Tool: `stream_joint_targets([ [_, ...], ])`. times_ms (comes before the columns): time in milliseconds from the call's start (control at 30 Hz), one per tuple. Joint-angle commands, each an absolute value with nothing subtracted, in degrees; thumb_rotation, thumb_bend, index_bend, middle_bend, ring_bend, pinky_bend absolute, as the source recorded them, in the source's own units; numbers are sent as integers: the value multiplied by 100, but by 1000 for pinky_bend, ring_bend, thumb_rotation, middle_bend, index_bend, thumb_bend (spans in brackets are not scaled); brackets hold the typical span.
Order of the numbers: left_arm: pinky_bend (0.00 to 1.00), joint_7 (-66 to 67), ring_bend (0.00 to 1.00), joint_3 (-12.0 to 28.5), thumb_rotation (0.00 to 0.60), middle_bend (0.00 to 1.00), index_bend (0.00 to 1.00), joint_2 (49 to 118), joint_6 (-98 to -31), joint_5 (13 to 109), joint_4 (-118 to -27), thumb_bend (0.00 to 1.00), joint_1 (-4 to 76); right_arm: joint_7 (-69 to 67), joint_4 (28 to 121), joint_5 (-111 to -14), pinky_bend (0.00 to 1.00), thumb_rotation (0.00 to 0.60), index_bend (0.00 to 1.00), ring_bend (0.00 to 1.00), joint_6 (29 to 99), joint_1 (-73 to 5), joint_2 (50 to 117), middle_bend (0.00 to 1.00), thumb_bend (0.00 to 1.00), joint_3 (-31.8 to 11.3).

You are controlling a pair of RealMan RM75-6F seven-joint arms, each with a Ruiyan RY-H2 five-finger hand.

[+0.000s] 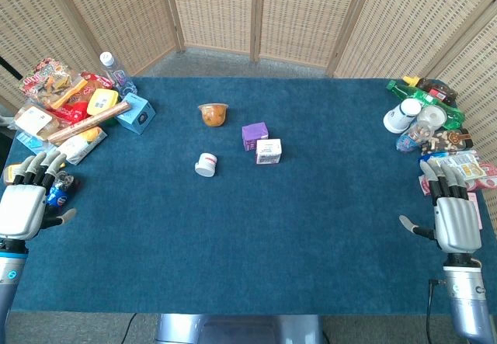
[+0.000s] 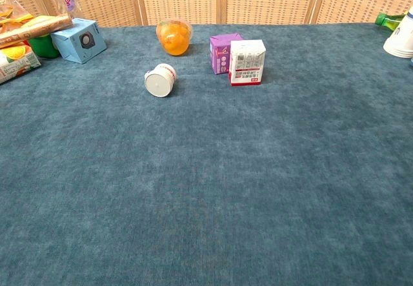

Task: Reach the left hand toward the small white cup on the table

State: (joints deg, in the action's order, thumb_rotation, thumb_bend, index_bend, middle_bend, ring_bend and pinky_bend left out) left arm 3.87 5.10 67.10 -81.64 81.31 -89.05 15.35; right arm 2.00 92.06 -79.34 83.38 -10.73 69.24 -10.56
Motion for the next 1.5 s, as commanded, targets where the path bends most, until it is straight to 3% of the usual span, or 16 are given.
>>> stream_joint_targets([
  [33,88,383,0,521,600,0,0,6704,-8153,8124,-8904,142,1531,200,9212,-7933,0,600,0,0,8333,-1074,6923,0,0,-1054],
  [333,88,514,0,619,600,0,0,6668,-7679,8029,-9001,140,1780,215,9243,-7926,0,600,0,0,8331,-1083,6932,0,0,-1062],
  [633,88,1491,0,1144,600,0,3,7007,-6278,7351,-9165,141,2922,163,9248,-7887,0,600,0,0,8313,-1077,6913,0,0,-1073],
  [900,89,2387,0,1424,600,0,10,7812,-5294,6420,-8808,141,3932,69,9239,-7826,0,600,0,0,8280,-1075,6892,0,0,-1099],
  [1500,98,3575,0,1617,600,0,34,9270,-4822,4521,-7669,142,5340,-94,9231,-7759,0,600,0,0,8221,-1076,6865,0,0,-1124],
])
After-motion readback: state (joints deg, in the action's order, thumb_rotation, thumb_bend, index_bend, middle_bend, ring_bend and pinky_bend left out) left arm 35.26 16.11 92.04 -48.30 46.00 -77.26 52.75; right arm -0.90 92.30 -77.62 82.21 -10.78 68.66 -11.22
